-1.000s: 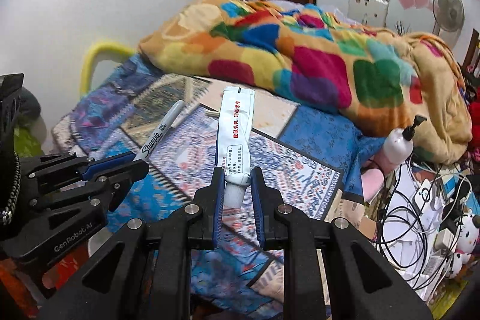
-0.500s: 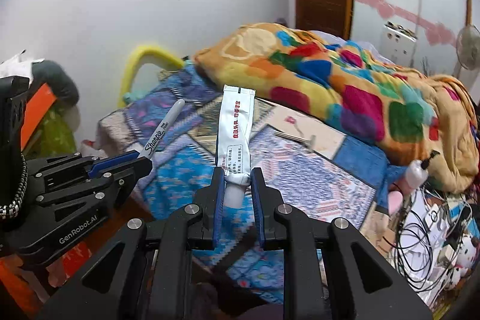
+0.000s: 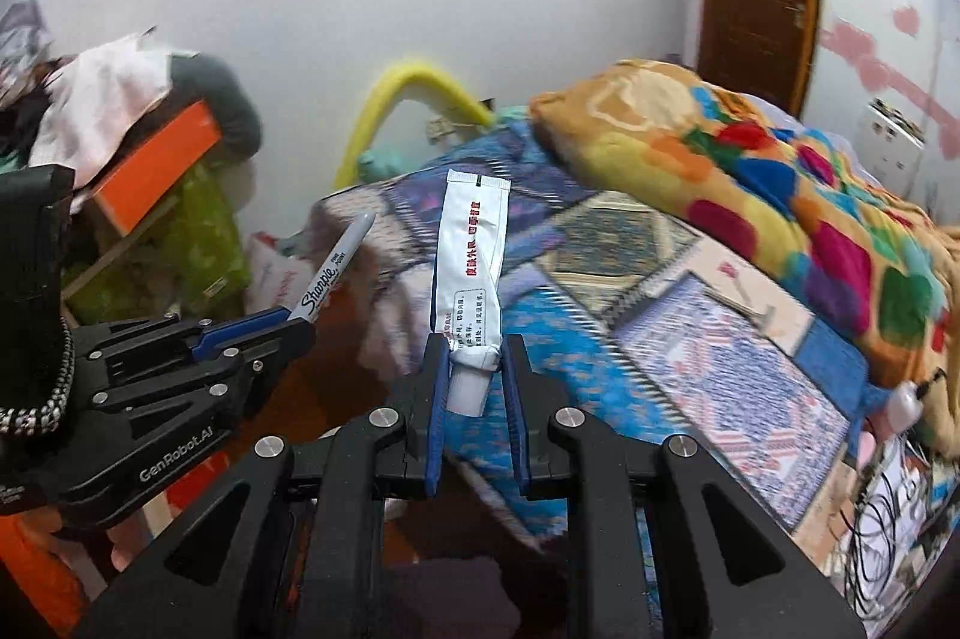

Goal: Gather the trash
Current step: 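Carry the marker and white tube in both tools over the white bucket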

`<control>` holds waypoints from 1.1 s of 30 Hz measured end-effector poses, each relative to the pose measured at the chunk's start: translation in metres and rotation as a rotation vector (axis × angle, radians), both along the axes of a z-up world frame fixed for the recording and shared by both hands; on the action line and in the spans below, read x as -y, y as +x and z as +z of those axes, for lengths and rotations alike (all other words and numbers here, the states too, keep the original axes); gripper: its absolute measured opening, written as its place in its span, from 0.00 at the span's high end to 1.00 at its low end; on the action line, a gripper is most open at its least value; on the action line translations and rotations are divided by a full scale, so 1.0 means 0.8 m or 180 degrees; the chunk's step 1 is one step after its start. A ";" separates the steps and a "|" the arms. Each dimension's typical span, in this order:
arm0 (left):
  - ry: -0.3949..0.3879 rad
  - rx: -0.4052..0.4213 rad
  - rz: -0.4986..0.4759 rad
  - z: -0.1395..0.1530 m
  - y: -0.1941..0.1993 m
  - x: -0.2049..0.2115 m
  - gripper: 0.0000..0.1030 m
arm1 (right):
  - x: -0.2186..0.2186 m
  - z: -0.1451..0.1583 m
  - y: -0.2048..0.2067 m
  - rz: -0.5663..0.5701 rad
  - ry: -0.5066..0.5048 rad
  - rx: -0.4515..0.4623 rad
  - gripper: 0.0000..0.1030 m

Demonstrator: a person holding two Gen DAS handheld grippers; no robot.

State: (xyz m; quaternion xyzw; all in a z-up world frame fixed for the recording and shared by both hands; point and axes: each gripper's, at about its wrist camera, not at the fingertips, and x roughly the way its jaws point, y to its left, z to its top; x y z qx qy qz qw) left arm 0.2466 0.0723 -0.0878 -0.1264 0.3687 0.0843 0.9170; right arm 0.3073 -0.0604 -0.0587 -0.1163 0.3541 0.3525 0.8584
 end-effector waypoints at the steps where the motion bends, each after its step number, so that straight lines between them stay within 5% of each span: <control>1: 0.0001 -0.0023 0.0068 -0.003 -0.008 -0.010 0.89 | -0.008 -0.002 -0.004 0.0047 -0.0009 -0.0006 0.84; 12: -0.0173 -0.0337 0.0624 -0.064 -0.062 -0.099 0.89 | -0.112 -0.057 -0.034 0.0592 -0.0249 -0.0291 0.84; 21: -0.0453 -0.0844 0.0787 -0.159 -0.066 -0.140 0.89 | -0.174 -0.131 -0.039 0.0785 -0.0662 -0.0481 0.84; 33: -0.0969 -0.1483 0.0954 -0.289 -0.062 -0.186 0.89 | -0.234 -0.250 -0.019 0.0918 -0.1167 -0.1155 0.84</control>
